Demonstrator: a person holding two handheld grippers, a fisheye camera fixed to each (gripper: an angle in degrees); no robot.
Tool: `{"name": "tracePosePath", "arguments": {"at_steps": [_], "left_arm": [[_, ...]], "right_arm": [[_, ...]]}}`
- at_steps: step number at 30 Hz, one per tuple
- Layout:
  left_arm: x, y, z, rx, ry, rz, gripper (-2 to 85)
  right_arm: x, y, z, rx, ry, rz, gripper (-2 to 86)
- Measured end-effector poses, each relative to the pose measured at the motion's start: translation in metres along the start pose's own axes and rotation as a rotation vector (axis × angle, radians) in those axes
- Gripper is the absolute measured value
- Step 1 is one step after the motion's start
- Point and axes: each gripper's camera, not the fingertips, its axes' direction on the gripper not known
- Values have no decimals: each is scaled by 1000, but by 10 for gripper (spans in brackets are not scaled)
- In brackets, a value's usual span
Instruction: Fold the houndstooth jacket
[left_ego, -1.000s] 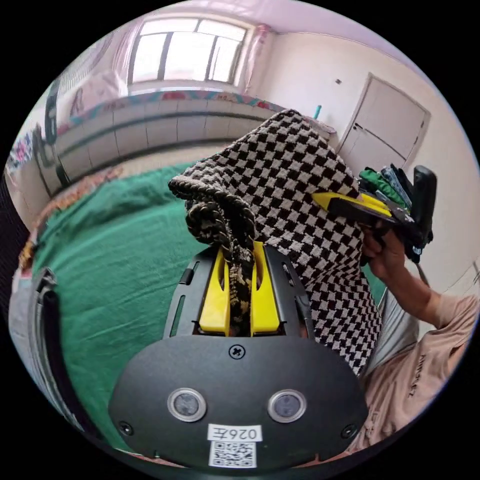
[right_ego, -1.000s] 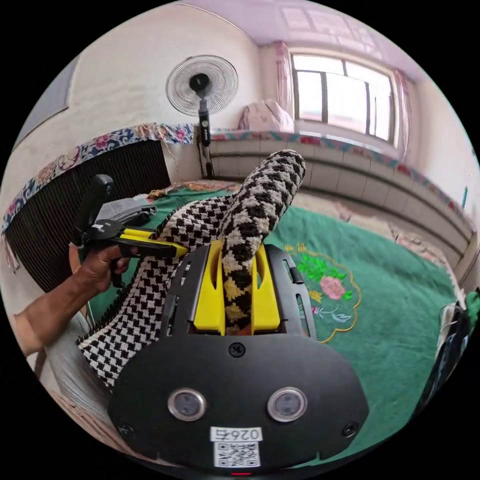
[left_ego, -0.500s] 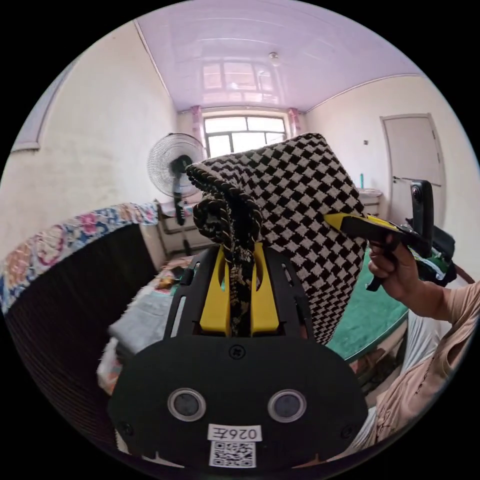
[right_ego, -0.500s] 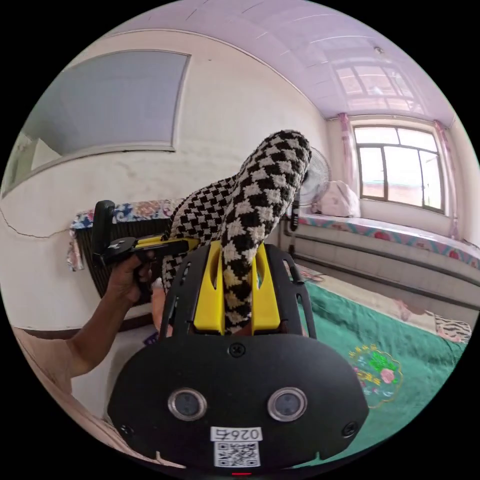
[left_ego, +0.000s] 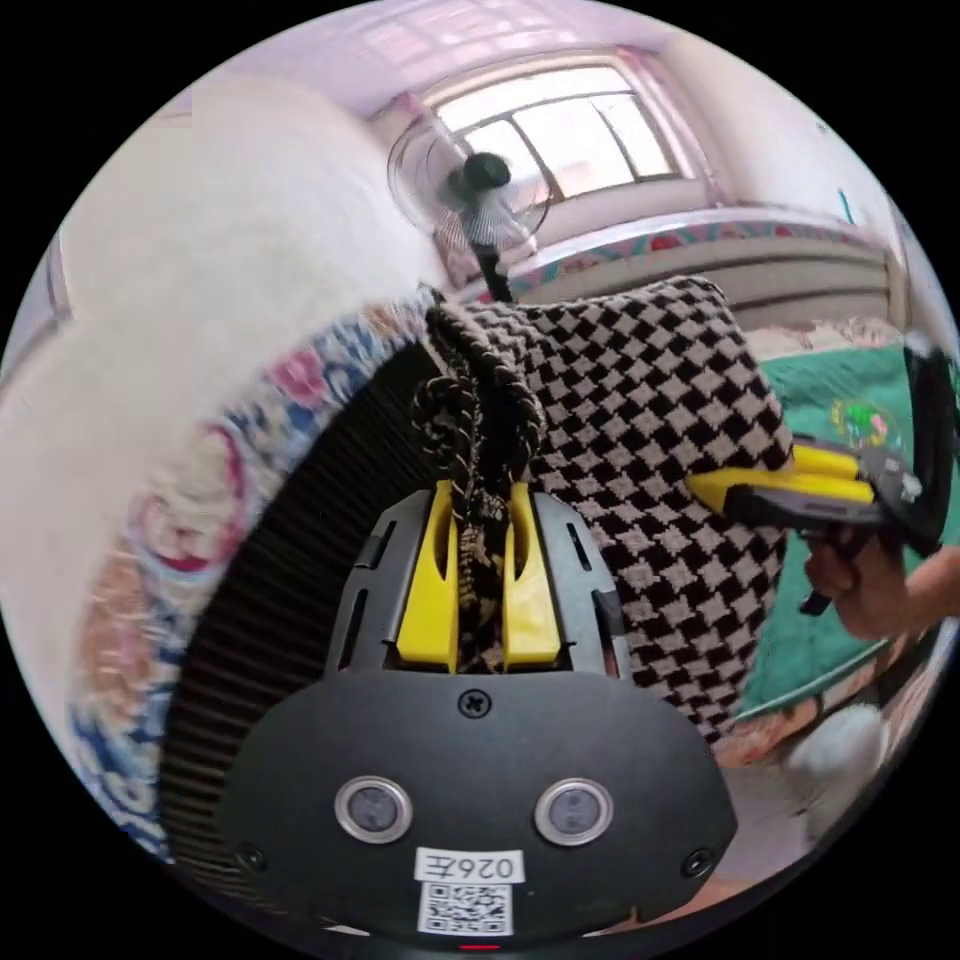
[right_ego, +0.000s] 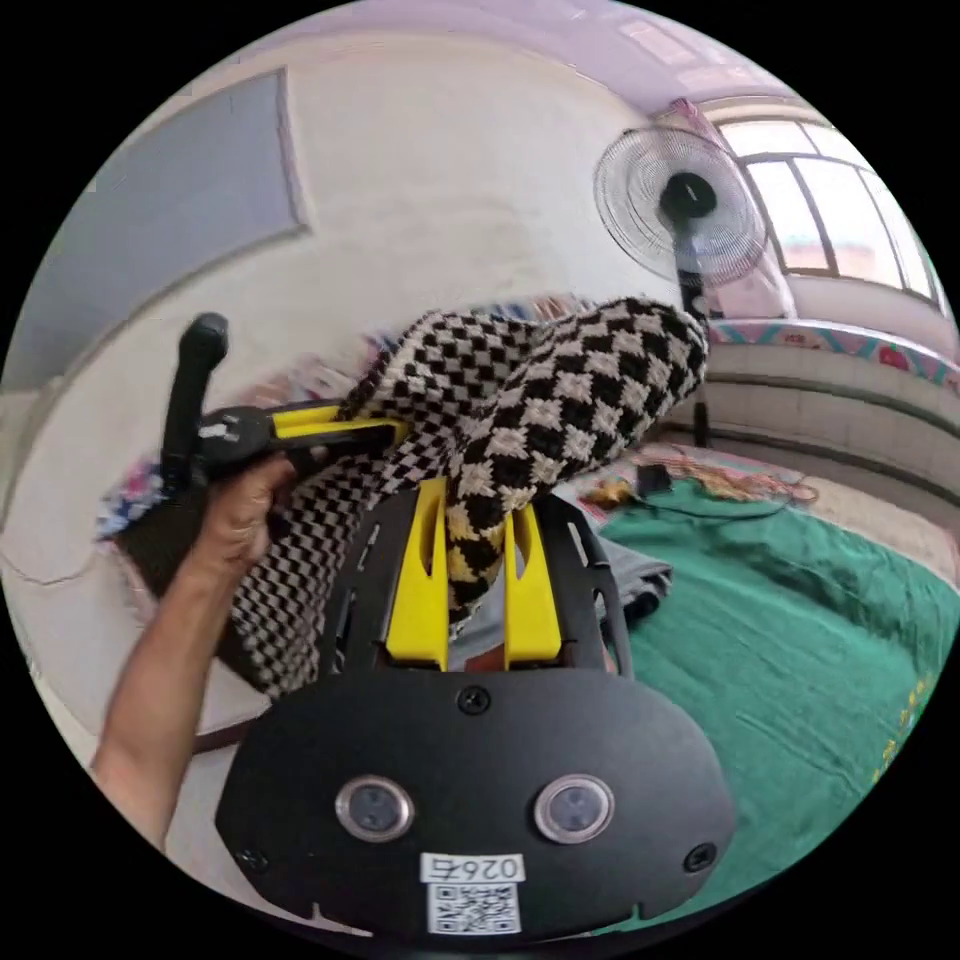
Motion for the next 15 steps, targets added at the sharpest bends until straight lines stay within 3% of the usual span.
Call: {"name": "tracePosePath", "arguments": {"at_steps": [1,3,5,11,15], "left_arm": [[-7,0,29,-44,46,-46,72],[-23,13,130,-265,216,-211,71],[-23,32,154,-280,190,-272,70],[-35,84,61,-9,24,-373,4],[-30,79,8,139,-115,-409,-8]], "right_arm": [[11,1,25,-41,49,3,47],[73,15,114,-363,178,124,38],[108,32,142,-502,185,149,19],[132,65,79,-341,254,3,-8],[98,92,24,-295,254,-162,-9]]}}
